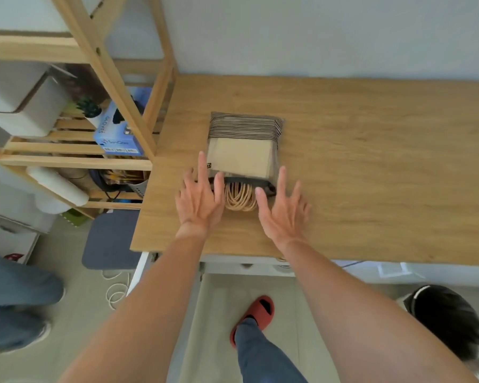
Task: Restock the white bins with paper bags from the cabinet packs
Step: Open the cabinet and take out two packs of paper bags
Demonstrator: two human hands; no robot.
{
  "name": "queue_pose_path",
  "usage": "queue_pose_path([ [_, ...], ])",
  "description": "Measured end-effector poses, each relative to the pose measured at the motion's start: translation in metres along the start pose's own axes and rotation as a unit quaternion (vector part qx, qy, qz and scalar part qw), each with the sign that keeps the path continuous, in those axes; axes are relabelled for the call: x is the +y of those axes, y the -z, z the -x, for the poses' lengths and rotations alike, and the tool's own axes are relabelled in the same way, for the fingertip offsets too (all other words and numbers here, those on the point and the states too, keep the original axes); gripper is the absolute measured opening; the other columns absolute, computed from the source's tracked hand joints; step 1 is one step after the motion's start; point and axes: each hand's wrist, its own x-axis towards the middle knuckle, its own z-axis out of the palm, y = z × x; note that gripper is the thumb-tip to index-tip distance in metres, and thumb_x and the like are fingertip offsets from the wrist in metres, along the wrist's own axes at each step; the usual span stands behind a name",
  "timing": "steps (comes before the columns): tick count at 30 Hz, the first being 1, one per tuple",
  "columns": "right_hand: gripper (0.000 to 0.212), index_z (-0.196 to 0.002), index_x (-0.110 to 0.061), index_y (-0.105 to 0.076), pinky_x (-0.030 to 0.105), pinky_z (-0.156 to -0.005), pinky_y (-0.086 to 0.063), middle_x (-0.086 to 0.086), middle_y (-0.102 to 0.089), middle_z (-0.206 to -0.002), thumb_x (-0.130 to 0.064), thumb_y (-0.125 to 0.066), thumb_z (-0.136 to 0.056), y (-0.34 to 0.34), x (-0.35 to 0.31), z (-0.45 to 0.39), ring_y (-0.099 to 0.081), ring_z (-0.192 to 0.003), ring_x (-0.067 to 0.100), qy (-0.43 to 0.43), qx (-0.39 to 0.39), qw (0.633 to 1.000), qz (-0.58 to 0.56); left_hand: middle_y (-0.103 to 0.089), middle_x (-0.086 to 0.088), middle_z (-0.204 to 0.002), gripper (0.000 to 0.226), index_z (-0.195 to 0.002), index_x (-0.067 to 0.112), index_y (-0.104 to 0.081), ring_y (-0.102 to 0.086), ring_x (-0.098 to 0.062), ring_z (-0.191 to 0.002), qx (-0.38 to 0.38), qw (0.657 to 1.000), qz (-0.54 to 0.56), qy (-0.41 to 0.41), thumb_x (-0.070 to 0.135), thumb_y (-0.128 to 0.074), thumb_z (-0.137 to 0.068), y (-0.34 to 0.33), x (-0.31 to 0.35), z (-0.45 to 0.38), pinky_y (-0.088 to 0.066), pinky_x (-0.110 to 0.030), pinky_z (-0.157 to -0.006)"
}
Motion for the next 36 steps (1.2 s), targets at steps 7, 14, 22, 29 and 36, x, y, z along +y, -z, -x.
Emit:
queue_pose_path([
  [7,0.053,-0.129,-0.013,-0.048,0.042,-0.080,-0.036,0.014,-0.048,-0.105,-0.054,-0.042,-0.095,-0.014,0.056,0.118,-0.048,-0.094,0.033,0.043,0.054,0.995,0.065,-0.053,-0.015,-0.114,0.050,-0.139,0.013,-0.040,-0.057,-0.031,-0.095,-0.030,0.998,0.047,-0.024,0.042,-0.034,-0.098,-0.004,-0.029,0.116,-0.049,-0.043,-0.080],
  [14,0.055,-0.137,-0.019,-0.044,0.051,-0.101,-0.034,0.018,-0.041,-0.138,-0.054,-0.042,-0.096,-0.053,0.111,0.178,-0.042,-0.121,0.037,0.015,-0.015,0.993,0.120,-0.059,-0.013,-0.111,0.039,-0.121,0.014,-0.053,-0.060,-0.029,-0.098,-0.110,0.993,0.010,-0.046,0.040,-0.036,-0.098,-0.057,-0.041,0.212,-0.051,-0.042,-0.083],
  [22,0.067,-0.153,-0.024,-0.027,0.059,-0.112,-0.025,0.022,-0.020,-0.159,-0.057,-0.041,-0.097,-0.160,0.199,0.099,-0.030,-0.138,0.044,-0.057,-0.027,0.992,0.107,-0.058,-0.016,-0.124,0.039,-0.129,0.016,-0.053,-0.059,-0.033,-0.110,-0.134,0.990,0.026,-0.016,0.038,-0.041,-0.100,-0.218,-0.036,0.177,-0.047,-0.046,-0.089],
  [29,0.067,-0.150,-0.023,-0.031,0.054,-0.110,-0.026,0.024,-0.021,-0.156,-0.059,-0.045,-0.095,-0.227,0.242,-0.002,-0.035,-0.134,0.043,-0.031,0.057,0.998,-0.018,-0.054,-0.017,-0.125,0.039,-0.132,0.016,-0.043,-0.056,-0.031,-0.108,-0.078,0.992,0.102,-0.005,0.039,-0.037,-0.102,-0.333,-0.022,0.101,-0.049,-0.045,-0.089],
  [36,0.087,-0.156,-0.038,-0.009,0.052,-0.102,-0.036,0.023,-0.026,-0.153,-0.080,-0.039,-0.086,-0.246,0.261,-0.078,-0.039,-0.130,0.045,-0.090,-0.022,0.994,-0.059,-0.042,-0.023,-0.135,0.060,-0.150,0.022,-0.017,-0.053,-0.040,-0.111,-0.182,0.965,0.188,0.031,0.054,-0.030,-0.101,-0.386,-0.009,0.053,-0.046,-0.044,-0.087],
])
